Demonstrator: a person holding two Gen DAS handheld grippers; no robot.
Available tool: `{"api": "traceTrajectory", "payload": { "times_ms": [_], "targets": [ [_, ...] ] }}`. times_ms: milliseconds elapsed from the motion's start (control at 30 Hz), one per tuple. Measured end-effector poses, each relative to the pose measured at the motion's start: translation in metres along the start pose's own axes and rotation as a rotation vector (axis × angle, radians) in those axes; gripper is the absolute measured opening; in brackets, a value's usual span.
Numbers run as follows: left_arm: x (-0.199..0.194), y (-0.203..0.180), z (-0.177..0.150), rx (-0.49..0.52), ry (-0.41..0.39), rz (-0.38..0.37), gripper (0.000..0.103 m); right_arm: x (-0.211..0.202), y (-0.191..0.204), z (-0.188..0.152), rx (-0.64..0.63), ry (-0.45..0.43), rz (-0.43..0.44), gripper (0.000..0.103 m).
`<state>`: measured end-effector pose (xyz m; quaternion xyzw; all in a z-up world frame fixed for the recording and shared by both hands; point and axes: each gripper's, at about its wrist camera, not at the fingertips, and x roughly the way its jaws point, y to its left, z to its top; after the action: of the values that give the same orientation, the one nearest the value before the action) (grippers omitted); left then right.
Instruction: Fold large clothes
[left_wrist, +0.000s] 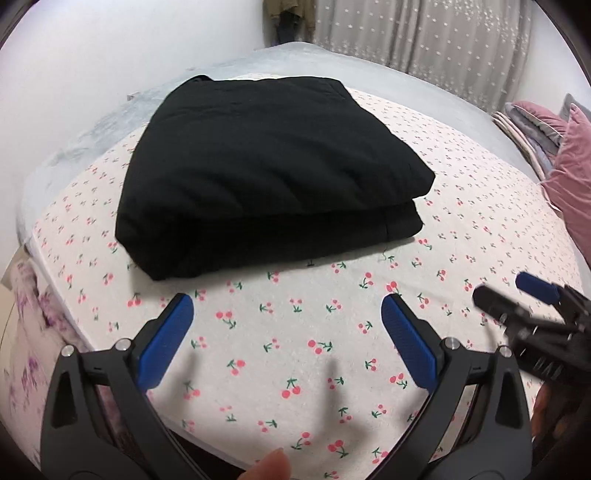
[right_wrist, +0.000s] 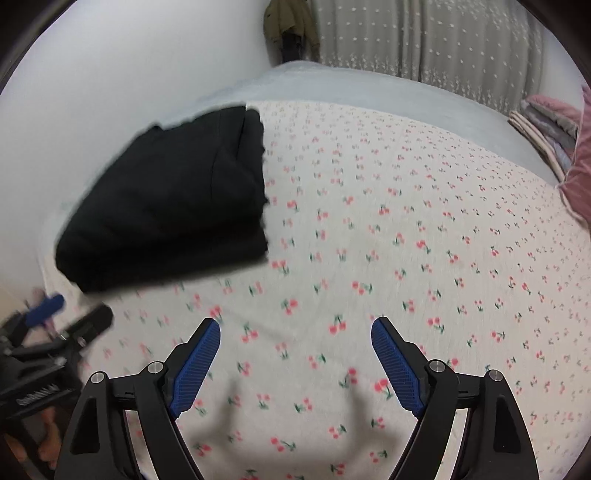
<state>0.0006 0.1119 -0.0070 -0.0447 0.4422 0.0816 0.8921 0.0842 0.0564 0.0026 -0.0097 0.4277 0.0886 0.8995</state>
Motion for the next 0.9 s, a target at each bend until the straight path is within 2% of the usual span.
{"api": "traceTrajectory", "payload": {
  "times_ms": [133, 233, 900],
  "targets": [
    [0.006, -0.001, -0.002, -0.044, -0.006, 0.060, 0.101, 0.008, 0.006, -0.010, -0.013, 0.014, 0.006, 0.085],
    [0.011, 0.002, -0.001, -0.072, -0.001, 0.077, 0.101, 0.012, 0.009, -0.010, -0.026, 0.019, 0.014, 0.085],
    [0.017, 0.003, -0.001, -0.071, 0.016, 0.073, 0.101, 0.016, 0.007, -0.013, -0.038, 0.031, 0.011, 0.085]
  ]
}}
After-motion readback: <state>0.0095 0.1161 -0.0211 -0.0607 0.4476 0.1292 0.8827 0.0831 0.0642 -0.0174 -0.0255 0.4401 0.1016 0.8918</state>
